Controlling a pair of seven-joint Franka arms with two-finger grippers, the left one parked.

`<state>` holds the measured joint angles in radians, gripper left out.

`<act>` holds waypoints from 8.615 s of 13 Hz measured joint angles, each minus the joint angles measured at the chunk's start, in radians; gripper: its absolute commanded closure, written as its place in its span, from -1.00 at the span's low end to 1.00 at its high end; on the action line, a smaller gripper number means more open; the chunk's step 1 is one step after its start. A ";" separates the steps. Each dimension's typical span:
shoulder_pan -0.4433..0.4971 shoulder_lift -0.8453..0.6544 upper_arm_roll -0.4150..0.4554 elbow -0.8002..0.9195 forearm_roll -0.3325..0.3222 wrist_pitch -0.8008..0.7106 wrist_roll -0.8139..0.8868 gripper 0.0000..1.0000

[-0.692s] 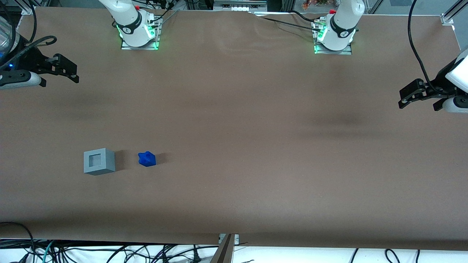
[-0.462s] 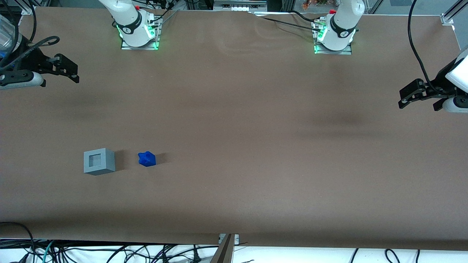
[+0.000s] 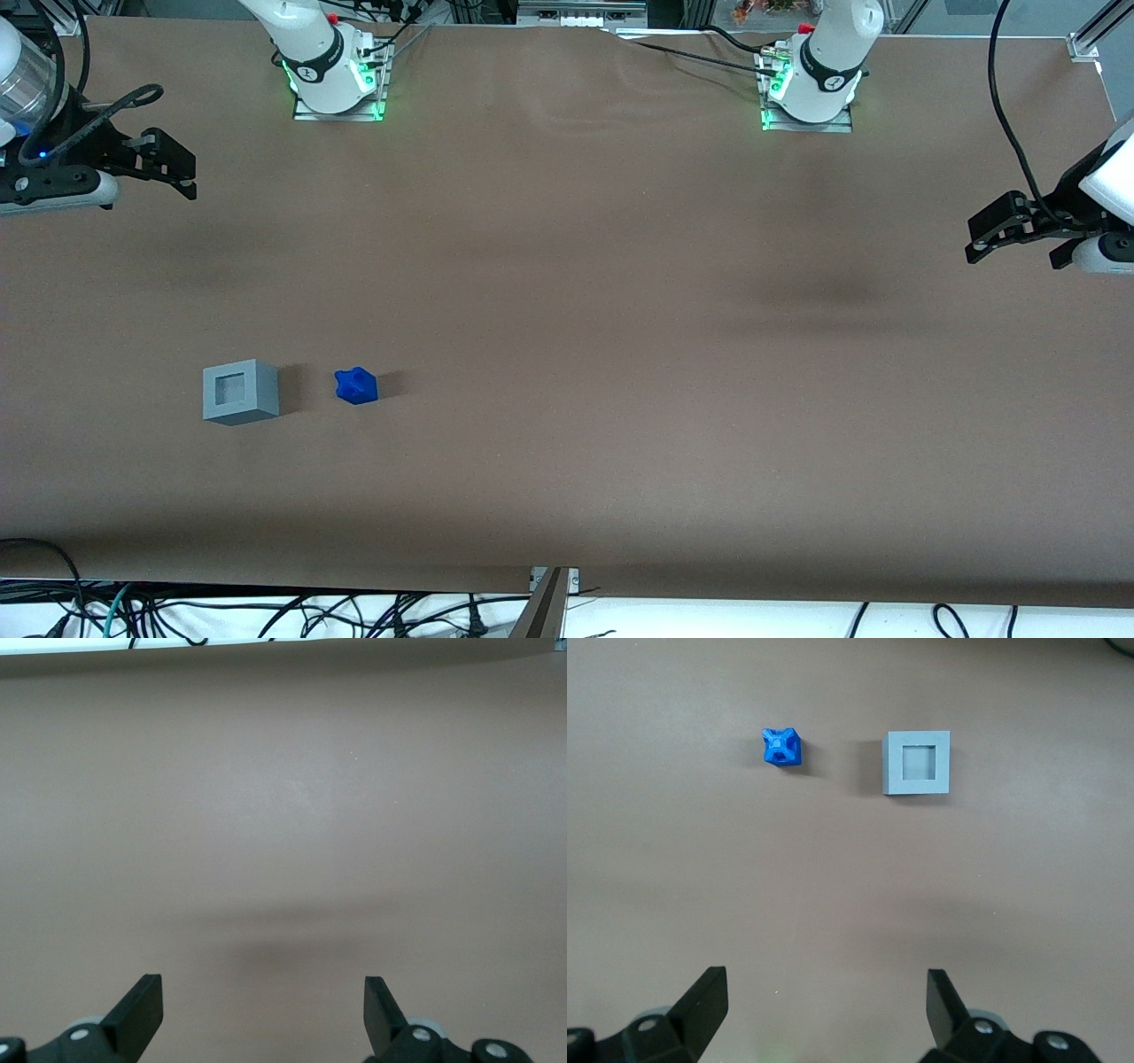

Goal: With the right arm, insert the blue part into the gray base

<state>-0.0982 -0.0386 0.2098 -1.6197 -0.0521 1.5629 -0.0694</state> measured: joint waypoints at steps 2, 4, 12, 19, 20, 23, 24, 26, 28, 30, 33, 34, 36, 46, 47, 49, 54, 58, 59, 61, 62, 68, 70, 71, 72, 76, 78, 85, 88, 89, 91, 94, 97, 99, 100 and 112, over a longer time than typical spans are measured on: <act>0.000 0.000 0.000 0.000 0.000 -0.002 0.000 -0.99; 0.000 0.000 0.000 0.000 0.000 -0.004 0.000 -0.99; 0.000 0.000 -0.002 -0.001 0.000 -0.005 0.000 -0.99; 0.000 0.000 -0.002 -0.001 0.000 -0.005 0.000 -0.99; 0.000 0.000 -0.002 -0.001 0.000 -0.005 0.000 -0.99; 0.000 0.004 -0.002 -0.005 0.000 0.005 0.000 -0.99; 0.000 0.011 -0.002 -0.016 0.000 0.031 0.000 -0.98; 0.000 0.038 0.000 -0.067 0.004 0.138 0.000 -0.98; 0.001 0.095 0.017 -0.114 0.026 0.255 0.014 -0.98; 0.003 0.175 0.050 -0.132 0.031 0.363 0.055 -0.98; 0.011 0.303 0.078 -0.138 0.031 0.537 0.084 -0.98; 0.011 0.349 0.082 -0.142 0.030 0.600 0.091 -0.98; 0.012 0.443 0.087 -0.168 -0.007 0.757 0.092 -0.98; 0.028 0.635 0.093 -0.199 -0.110 1.025 0.151 -0.68; 0.028 0.643 0.094 -0.199 -0.132 1.030 0.170 -0.44; 0.028 0.654 0.094 -0.199 -0.145 1.036 0.181 0.17; 0.026 0.649 0.094 -0.188 -0.146 1.005 0.182 0.45; -0.006 0.555 0.093 -0.061 -0.148 0.700 0.069 0.44; -0.030 0.531 0.092 -0.039 -0.146 0.653 0.012 0.43; -0.089 0.513 0.089 -0.022 -0.144 0.625 -0.104 0.43; -0.123 0.517 0.087 -0.022 -0.143 0.625 -0.153 0.43; -0.204 0.550 0.080 -0.022 -0.085 0.629 -0.217 0.41; -0.204 0.554 0.077 -0.022 -0.081 0.642 -0.217 0.41; -0.204 0.557 0.075 -0.022 -0.080 0.654 -0.217 0.41; -0.205 0.560 0.071 -0.022 -0.080 0.660 -0.217 0.41; -0.212 0.575 0.057 -0.022 -0.080 0.687 -0.217 0.40; -0.215 0.583 0.054 -0.022 -0.077 0.692 -0.217 0.40; -0.215 0.590 0.054 -0.021 -0.063 0.696 -0.203 0.40; -0.215 0.590 0.054 -0.021 -0.062 0.696 -0.196 0.38; -0.215 0.590 0.054 -0.021 -0.062 0.697 -0.193 0.38; -0.215 0.590 0.055 -0.021 -0.062 0.700 -0.191 0.37; -0.215 0.591 0.055 -0.021 -0.062 0.704 -0.185 0.37; -0.214 0.591 0.055 -0.021 -0.062 0.704 -0.174 0.37; -0.214 0.591 0.055 -0.021 -0.062 0.704 -0.174 0.35; -0.214 0.591 0.055 -0.021 -0.062 0.704 -0.174 0.34; -0.212 0.595 0.060 -0.051 -0.063 0.744 -0.197 -0.80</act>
<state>-0.3102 0.5563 0.2696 -1.6703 -0.1148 2.3073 -0.2664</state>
